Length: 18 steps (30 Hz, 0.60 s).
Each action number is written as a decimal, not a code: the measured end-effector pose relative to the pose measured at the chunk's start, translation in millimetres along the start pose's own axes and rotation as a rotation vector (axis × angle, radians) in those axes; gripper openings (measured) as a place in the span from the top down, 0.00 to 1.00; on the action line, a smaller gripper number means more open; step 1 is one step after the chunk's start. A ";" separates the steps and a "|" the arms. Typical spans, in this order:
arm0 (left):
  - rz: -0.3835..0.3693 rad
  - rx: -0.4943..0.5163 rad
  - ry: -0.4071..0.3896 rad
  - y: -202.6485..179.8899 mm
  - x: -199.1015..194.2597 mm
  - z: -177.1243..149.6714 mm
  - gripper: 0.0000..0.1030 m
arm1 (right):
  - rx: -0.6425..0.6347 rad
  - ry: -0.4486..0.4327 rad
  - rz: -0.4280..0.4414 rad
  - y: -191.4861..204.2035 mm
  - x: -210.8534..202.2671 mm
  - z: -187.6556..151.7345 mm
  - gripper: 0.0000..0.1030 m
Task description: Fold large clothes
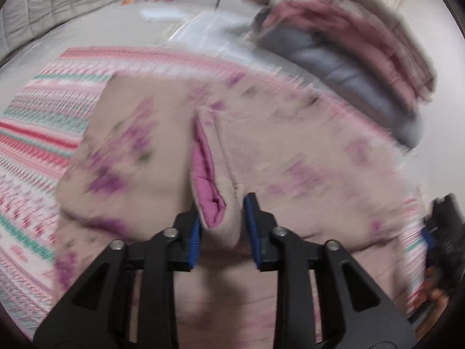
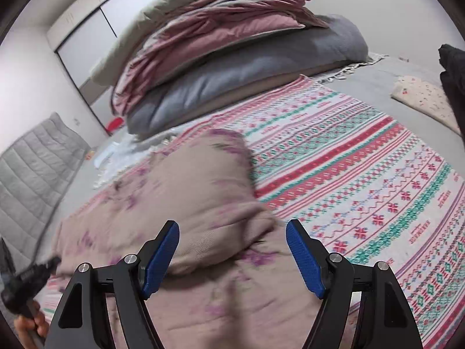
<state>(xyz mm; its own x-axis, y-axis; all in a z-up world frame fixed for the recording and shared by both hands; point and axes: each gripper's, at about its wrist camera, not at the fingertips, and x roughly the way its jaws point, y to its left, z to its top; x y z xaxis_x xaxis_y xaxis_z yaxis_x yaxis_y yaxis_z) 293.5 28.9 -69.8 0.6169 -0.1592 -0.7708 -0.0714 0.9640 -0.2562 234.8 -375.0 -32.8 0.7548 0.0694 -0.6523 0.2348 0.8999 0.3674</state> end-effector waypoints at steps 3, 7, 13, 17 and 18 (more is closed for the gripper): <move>-0.046 -0.030 -0.079 4.7 -16.6 3.3 0.68 | -0.020 -0.001 -0.030 -0.2 6.0 -1.8 0.25; -0.072 0.066 -0.187 -18.8 -32.0 11.3 0.60 | -0.053 -0.031 -0.015 12.0 9.0 -1.3 0.26; 0.120 0.142 -0.086 -27.4 12.9 27.9 0.50 | -0.177 -0.025 0.070 42.9 30.1 -9.2 0.29; 0.032 0.004 0.039 4.4 38.5 22.1 0.50 | -0.236 0.158 0.044 55.1 74.1 -31.1 0.29; -0.017 -0.012 0.015 8.5 34.4 21.1 0.50 | -0.248 0.182 0.018 56.3 83.0 -37.9 0.29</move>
<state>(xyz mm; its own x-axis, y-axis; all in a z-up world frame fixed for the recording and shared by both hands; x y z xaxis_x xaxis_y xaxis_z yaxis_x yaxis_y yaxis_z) 330.7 36.1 -86.2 0.6064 -0.1790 -0.7748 -0.0708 0.9583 -0.2767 287.4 -302.3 -91.4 0.6304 0.1417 -0.7633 0.0493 0.9739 0.2216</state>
